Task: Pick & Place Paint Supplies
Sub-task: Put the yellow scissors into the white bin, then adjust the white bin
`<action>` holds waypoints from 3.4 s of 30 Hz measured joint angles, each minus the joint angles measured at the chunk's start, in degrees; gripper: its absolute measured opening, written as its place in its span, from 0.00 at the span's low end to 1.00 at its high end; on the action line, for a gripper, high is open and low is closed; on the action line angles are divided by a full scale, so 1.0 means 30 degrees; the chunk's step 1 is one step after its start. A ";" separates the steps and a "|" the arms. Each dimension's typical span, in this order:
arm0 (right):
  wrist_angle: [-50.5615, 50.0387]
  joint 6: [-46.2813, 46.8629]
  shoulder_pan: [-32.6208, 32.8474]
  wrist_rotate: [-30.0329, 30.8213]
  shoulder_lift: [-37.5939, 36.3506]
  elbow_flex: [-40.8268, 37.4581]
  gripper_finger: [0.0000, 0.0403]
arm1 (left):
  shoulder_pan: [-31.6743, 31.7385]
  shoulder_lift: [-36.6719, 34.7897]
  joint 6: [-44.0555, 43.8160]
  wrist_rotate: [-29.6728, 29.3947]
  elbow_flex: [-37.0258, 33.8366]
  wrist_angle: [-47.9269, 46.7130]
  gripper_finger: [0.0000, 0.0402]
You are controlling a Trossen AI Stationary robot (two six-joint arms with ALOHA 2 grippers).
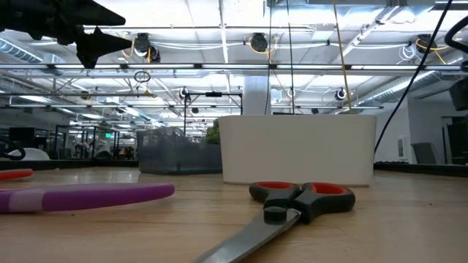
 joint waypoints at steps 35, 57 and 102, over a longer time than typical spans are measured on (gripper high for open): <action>0.7973 -1.1131 -0.1927 0.7442 -0.3247 0.1676 0.02 | 0.0018 0.0743 0.0142 -0.0176 0.0000 0.0204 0.63; 2.5964 -2.9377 -1.2680 0.1986 -0.1080 0.1747 0.02 | 0.0018 0.1035 -0.0011 -0.0451 0.0007 0.1458 0.63; 2.2994 -2.8260 -1.3713 0.0604 0.2801 0.1755 0.31 | 0.0018 0.4590 0.3015 -0.0532 -0.0007 0.5037 0.63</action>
